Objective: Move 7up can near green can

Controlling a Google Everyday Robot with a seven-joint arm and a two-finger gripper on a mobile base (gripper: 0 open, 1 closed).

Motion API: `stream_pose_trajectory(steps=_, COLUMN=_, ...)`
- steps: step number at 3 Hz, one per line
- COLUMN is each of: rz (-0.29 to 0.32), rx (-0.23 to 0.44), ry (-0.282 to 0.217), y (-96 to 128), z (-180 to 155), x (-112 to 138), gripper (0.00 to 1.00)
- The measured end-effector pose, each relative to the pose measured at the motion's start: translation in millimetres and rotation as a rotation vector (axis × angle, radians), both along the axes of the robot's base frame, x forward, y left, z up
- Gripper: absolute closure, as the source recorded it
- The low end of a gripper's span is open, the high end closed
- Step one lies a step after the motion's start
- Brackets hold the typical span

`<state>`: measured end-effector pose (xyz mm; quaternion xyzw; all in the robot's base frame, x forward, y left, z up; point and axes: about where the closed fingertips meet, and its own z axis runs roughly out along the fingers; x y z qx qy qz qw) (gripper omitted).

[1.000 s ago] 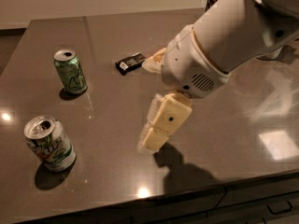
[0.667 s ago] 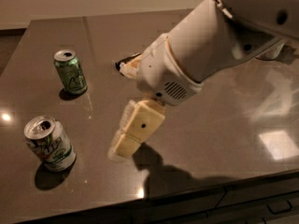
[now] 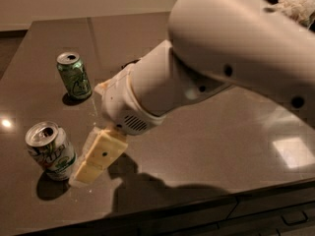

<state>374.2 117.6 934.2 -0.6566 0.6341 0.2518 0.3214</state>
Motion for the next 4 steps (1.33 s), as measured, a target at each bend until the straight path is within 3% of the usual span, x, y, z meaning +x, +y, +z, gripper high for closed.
stream_pose_trajectory(steps=1, rz=0.015, rx=0.020, ry=0.000, y=29, z=-16, x=-1, gripper=0.00)
stream_pose_trajectory(steps=4, rz=0.033, rx=0.060, ry=0.042, y=68, z=-31, x=8, gripper=0.00)
